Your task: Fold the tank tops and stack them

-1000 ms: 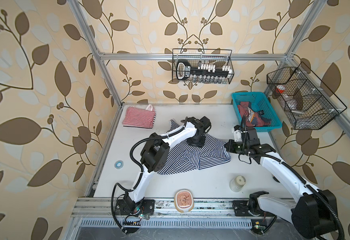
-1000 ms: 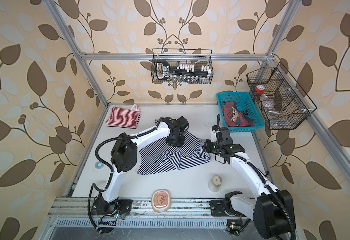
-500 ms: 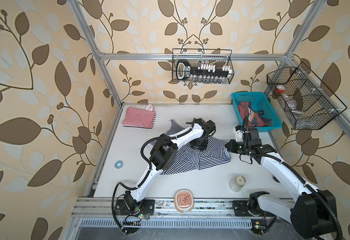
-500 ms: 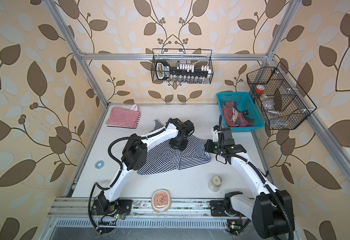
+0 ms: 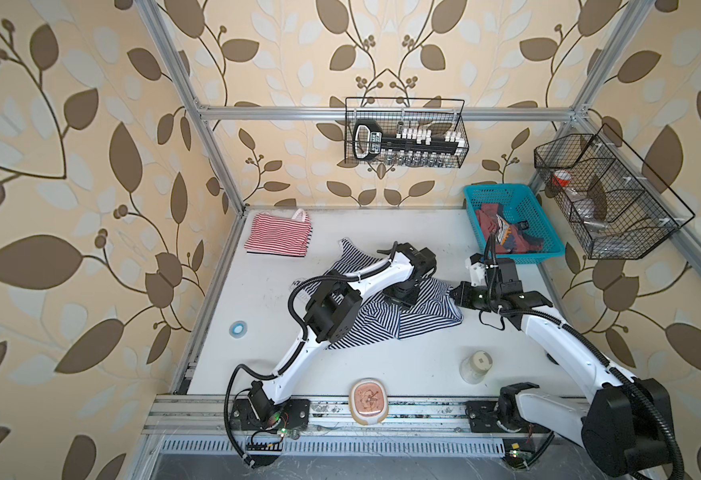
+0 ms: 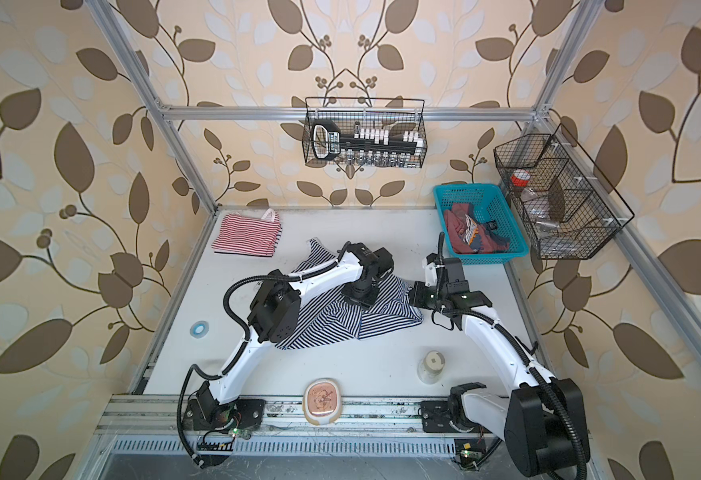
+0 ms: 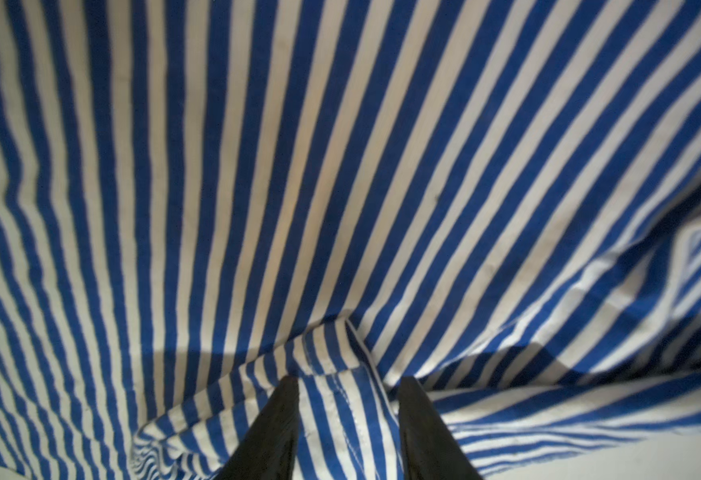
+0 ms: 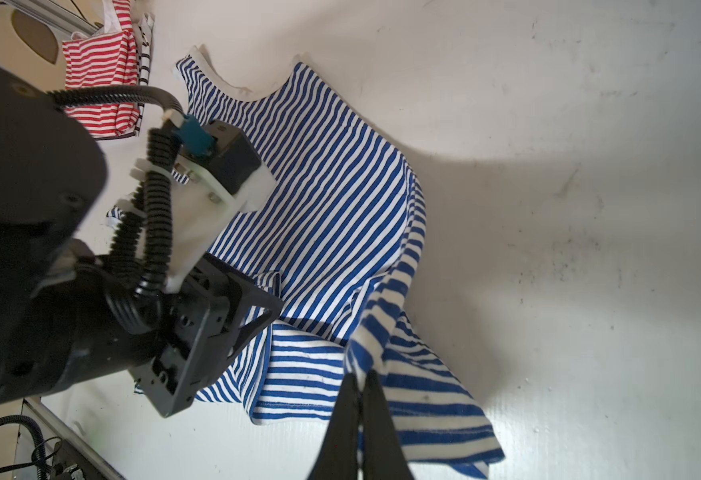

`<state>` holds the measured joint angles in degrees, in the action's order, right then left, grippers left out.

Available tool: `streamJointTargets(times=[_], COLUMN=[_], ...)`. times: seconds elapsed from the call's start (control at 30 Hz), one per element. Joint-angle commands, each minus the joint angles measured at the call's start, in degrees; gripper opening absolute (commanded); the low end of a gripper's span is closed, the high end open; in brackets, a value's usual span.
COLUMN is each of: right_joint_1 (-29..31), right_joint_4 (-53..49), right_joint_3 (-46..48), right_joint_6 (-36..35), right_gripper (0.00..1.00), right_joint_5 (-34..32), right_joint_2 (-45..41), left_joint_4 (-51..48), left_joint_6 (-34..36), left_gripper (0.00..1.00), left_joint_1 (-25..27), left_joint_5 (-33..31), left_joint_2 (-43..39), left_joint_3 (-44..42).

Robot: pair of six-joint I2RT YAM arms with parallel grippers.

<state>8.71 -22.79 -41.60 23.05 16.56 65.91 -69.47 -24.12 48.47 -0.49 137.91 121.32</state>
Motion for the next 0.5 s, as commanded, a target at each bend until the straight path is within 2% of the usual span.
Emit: streamJointTargets(times=[0.0, 0.13, 0.33, 0.47], right_joint_1=[-0.2, -0.2, -0.3, -0.3], right_joint_4=[0.4, 0.4, 0.2, -0.1], right_joint_3=[1.1, 1.2, 1.1, 1.1], right_joint_6=[-0.6, -0.6, -0.6, -0.6], right_gripper=[0.00, 0.00, 0.00, 0.00], right_joint_5=[0.7, 0.7, 0.8, 0.6], right_joint_2=[-0.4, -0.6, -0.7, -1.0], left_joint_4=[-3.6, -3.3, -3.1, -3.1], left_joint_6=[0.7, 0.0, -0.3, -0.7], left_gripper=[0.41, 0.39, 0.21, 0.16], left_joint_1=[0.4, 0.4, 0.4, 0.3], left_joint_5=[-2.0, -2.7, -4.3, -5.5], left_joint_2=[1.1, 1.5, 0.9, -0.1], left_joint_3=[1.6, 1.3, 1.3, 1.3])
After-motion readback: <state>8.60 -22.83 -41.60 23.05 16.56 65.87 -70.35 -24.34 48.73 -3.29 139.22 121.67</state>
